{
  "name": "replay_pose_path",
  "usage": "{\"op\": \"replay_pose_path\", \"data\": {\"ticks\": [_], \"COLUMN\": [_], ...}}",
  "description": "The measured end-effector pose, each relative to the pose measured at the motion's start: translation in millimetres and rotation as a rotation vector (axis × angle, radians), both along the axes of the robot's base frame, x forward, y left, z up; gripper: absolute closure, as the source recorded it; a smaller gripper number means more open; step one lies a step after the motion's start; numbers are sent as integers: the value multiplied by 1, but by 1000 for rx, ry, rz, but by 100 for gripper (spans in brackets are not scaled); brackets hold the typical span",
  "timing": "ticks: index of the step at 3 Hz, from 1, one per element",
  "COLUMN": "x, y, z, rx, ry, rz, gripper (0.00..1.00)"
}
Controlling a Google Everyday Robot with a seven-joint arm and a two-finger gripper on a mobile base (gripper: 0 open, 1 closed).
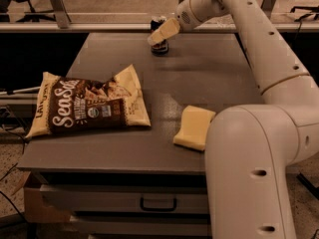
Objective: Pick pepsi can
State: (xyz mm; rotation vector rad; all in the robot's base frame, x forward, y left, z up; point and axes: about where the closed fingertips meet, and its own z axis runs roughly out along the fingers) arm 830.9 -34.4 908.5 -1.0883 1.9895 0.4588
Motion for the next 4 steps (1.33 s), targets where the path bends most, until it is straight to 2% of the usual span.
{"op": "replay_pose_path", "data": {"ticks": [2,3,4], "x": [12,14,16], "y": [7,8,8], "z": [-5,-6,-8], "rx": [-7,-5,-2], "ry": [9,15,23], "rz": [-18,-24,-27], "gripper": [0,17,40]}}
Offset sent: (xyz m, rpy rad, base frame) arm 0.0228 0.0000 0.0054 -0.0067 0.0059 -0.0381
